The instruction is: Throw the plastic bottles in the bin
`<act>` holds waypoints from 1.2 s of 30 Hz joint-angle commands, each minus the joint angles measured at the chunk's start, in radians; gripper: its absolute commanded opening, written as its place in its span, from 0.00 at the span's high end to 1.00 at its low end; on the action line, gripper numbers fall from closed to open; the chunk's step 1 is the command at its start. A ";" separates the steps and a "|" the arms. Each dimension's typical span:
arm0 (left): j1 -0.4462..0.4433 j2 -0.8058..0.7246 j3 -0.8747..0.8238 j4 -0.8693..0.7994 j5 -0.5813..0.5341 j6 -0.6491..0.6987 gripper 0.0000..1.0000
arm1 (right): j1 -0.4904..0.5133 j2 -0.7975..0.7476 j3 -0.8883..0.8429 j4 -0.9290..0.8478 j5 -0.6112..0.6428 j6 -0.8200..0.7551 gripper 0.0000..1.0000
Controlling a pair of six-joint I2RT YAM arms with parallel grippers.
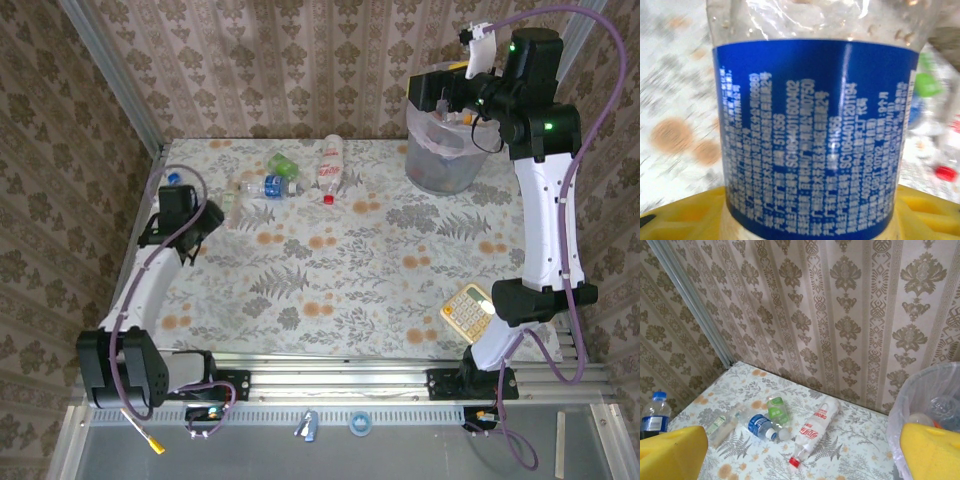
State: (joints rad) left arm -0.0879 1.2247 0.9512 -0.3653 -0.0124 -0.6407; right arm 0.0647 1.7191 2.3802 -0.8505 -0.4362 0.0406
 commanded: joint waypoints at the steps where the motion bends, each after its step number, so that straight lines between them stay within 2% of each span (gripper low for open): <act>1: -0.094 -0.013 0.115 0.127 0.033 0.178 0.50 | 0.006 0.006 0.026 -0.026 -0.031 0.039 0.00; 6: -0.260 0.055 0.268 0.180 0.115 0.322 0.51 | 0.006 0.007 0.026 -0.043 -0.056 0.061 0.00; 12: -0.406 0.139 0.380 0.234 0.277 0.419 0.53 | 0.006 0.013 0.027 -0.073 -0.078 0.084 0.00; 18: -0.482 0.177 0.408 0.326 0.403 0.443 0.56 | 0.006 0.032 0.027 -0.073 -0.175 0.151 0.00; 25: -0.554 0.261 0.506 0.288 0.480 0.439 0.60 | 0.034 0.081 0.020 -0.053 -0.371 0.272 0.03; 36: -0.613 0.353 0.584 0.280 0.515 0.440 0.63 | 0.113 0.079 -0.050 -0.026 -0.444 0.282 0.08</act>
State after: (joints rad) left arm -0.6891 1.5707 1.4937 -0.1009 0.4690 -0.2230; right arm 0.1749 1.8168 2.3569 -0.8894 -0.8318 0.2966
